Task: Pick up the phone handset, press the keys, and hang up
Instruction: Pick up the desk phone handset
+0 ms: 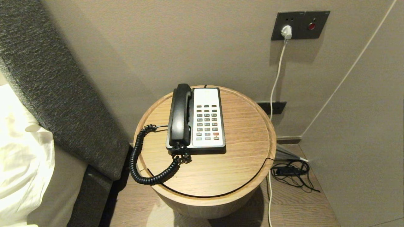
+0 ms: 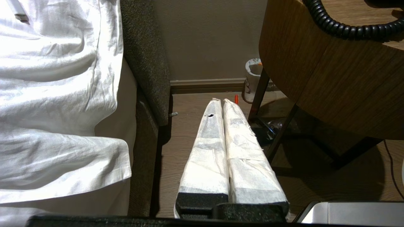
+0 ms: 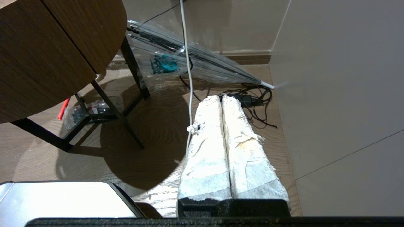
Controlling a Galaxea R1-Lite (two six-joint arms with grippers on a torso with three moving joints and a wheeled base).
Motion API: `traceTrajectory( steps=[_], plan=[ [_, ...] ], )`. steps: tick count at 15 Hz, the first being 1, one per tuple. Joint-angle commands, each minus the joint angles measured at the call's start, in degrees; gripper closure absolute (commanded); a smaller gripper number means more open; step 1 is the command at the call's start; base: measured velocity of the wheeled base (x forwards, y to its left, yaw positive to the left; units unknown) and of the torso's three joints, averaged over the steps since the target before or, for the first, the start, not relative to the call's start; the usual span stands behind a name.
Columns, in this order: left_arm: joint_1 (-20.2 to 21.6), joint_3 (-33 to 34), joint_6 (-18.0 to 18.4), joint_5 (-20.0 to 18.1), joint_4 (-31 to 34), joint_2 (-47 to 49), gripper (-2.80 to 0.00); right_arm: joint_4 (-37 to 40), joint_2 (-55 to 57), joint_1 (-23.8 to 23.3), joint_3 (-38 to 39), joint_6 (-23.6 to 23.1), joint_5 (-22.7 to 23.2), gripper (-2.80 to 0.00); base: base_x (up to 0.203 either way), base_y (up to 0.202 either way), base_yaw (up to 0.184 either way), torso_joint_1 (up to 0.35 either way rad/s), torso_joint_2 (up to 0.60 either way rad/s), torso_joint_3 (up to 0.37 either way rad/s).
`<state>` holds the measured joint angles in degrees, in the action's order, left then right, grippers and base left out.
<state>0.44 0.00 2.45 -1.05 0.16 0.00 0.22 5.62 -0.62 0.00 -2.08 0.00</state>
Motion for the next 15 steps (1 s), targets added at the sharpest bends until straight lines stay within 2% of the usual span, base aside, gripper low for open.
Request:
traceTrajectory(
  steps=[1, 5, 10, 12, 13, 15],
  plan=[
    [0.0, -0.1, 0.2, -0.1, 0.1, 0.1, 0.0, 0.0, 0.1, 0.0, 0.0, 0.1, 0.0, 0.0, 0.0, 0.0, 0.0, 0.0, 0.0, 0.0],
    [0.0, -0.1, -0.9, 0.1, 0.1, 0.0, 0.0, 0.0, 0.1, 0.0, 0.0, -0.2, 0.0, 0.0, 0.0, 0.0, 0.0, 0.0, 0.0, 0.0],
    [0.0, -1.4, 0.2, -0.4, 0.7, 0.0, 0.0, 0.0, 0.1, 0.0, 0.0, 0.1, 0.0, 0.0, 0.0, 0.0, 0.0, 0.0, 0.0, 0.0],
    [0.0, -7.7, 0.3, -2.4, 3.1, 1.7, 0.0, 0.0, 0.1, 0.0, 0.0, -0.1, 0.0, 0.0, 0.0, 0.0, 0.0, 0.0, 0.0, 0.0],
    [0.0, -12.8, 0.2, -4.1, 5.4, 4.2, 0.0, 0.0, 0.1, 0.0, 0.0, -0.1, 0.0, 0.0, 0.0, 0.0, 0.0, 0.0, 0.0, 0.0],
    [0.1, -25.4, 0.1, -8.9, 10.0, 15.0, 0.0, 0.0, 0.1, 0.0, 0.0, -0.1, 0.0, 0.0, 0.0, 0.0, 0.0, 0.0, 0.0, 0.0]
  ],
)
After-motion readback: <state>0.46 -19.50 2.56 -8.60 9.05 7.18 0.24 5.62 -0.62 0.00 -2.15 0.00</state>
